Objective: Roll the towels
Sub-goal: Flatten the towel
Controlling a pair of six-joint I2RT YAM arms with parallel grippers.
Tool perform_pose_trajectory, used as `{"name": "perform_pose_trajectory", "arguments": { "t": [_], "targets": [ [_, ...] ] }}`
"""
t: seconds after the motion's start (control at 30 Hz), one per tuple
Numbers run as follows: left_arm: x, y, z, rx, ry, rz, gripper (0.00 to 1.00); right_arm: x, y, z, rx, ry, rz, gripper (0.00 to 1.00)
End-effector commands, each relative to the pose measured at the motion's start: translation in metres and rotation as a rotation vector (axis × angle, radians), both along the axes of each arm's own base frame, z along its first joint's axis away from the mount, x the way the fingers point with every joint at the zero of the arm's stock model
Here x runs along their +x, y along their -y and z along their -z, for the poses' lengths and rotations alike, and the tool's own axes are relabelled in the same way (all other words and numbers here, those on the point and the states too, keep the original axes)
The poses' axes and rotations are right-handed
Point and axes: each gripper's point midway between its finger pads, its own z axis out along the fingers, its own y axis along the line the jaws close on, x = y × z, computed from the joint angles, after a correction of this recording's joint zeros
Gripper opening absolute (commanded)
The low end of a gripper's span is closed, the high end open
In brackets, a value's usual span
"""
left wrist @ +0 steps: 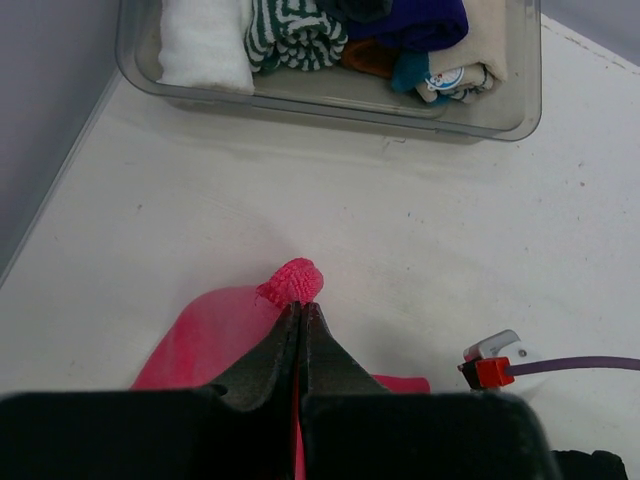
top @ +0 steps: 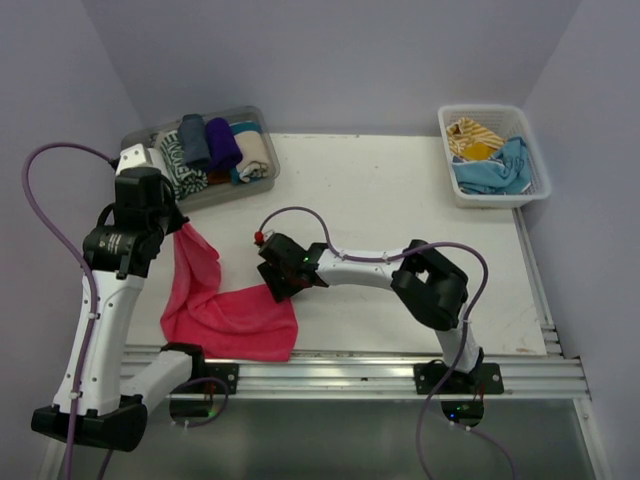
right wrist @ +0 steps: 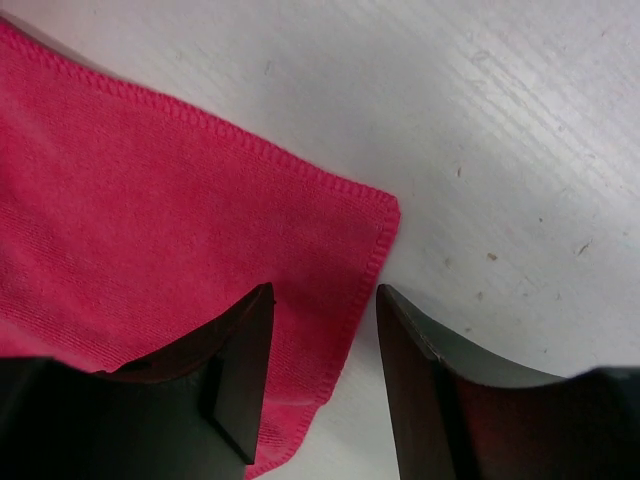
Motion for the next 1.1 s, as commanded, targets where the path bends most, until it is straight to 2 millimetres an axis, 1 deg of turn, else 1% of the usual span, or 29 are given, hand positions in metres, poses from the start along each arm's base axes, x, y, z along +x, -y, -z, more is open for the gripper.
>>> {"name": "perform_pose_trajectory", "arguments": {
  "t": [0.0,0.07,0.1,0.27,0.3,0.33,0.4,0.47,0.57,0.6,0.63,0.67,0.7,0.73,0.77,0.8,0.83,0.87,0.9,0.97,1.0,1.03,1.07],
  "targets": [
    [0.001,-0.003,-0.022,0.008,0.076,-0.011,0.0,0.01,-0.014,0.0,0.022,0.023,-0.003,0.49],
    [0.001,-0.002,-0.023,0.005,0.079,-0.007,0.0,0.012,-0.011,0.008,0.004,0.035,0.02,0.46],
    [0.001,-0.002,-0.023,0.003,0.08,-0.003,0.0,0.018,-0.008,0.009,-0.012,0.062,0.04,0.46],
    [0.0,-0.001,-0.025,0.005,0.088,0.002,0.0,0.033,-0.007,0.007,-0.036,0.124,0.075,0.47],
    [-0.001,-0.001,-0.024,0.004,0.086,0.004,0.0,0.037,-0.011,0.003,-0.03,0.138,0.078,0.47],
    [-0.001,-0.001,-0.024,0.005,0.086,0.004,0.0,0.039,-0.008,0.008,-0.06,0.144,0.085,0.47],
    [-0.002,-0.001,-0.025,0.004,0.09,0.006,0.0,0.043,-0.009,0.008,-0.066,0.153,0.084,0.47],
    [-0.002,-0.001,-0.026,0.006,0.091,0.007,0.0,0.041,-0.01,0.013,-0.075,0.145,0.073,0.45],
    [-0.003,-0.002,-0.027,0.007,0.096,0.006,0.0,0.034,-0.012,0.013,-0.075,0.135,0.056,0.3],
    [-0.003,-0.002,-0.028,0.007,0.097,0.006,0.0,0.032,-0.011,0.012,-0.079,0.136,0.054,0.23],
    [-0.003,-0.002,-0.027,0.007,0.096,0.006,0.0,0.03,-0.01,0.011,-0.079,0.135,0.058,0.14],
    [-0.003,-0.002,-0.027,0.006,0.096,0.005,0.0,0.03,-0.009,0.001,-0.064,0.144,0.066,0.09],
    [-0.003,-0.001,-0.027,0.005,0.096,0.006,0.0,0.03,-0.003,0.001,-0.074,0.153,0.078,0.04],
    [-0.003,-0.001,-0.027,0.003,0.095,0.007,0.0,0.029,0.002,-0.004,-0.075,0.158,0.094,0.0],
    [-0.003,-0.001,-0.027,0.001,0.097,0.007,0.0,0.029,0.007,-0.013,-0.07,0.17,0.109,0.0],
    [-0.002,0.0,-0.027,-0.002,0.095,0.011,0.0,0.037,0.015,-0.022,-0.08,0.216,0.142,0.0],
    [-0.002,0.0,-0.027,-0.003,0.096,0.013,0.0,0.039,0.021,-0.029,-0.082,0.238,0.167,0.0],
    [-0.002,0.0,-0.027,0.0,0.094,0.014,0.0,0.041,0.033,-0.033,-0.097,0.255,0.191,0.0],
    [-0.002,-0.001,-0.031,0.002,0.104,0.009,0.0,0.047,0.043,-0.06,-0.061,0.296,0.234,0.0],
    [-0.002,-0.001,-0.036,0.006,0.11,0.012,0.0,0.063,0.071,-0.089,-0.039,0.359,0.335,0.0],
    [-0.002,-0.001,-0.043,0.007,0.127,0.014,0.0,0.062,0.09,-0.091,-0.049,0.371,0.363,0.0],
    [-0.001,-0.001,-0.047,0.008,0.134,0.016,0.0,0.068,0.107,-0.131,0.016,0.435,0.425,0.0],
    [-0.001,-0.001,-0.058,0.009,0.159,0.018,0.0,0.073,0.13,-0.138,0.01,0.455,0.47,0.0]
  ]
}}
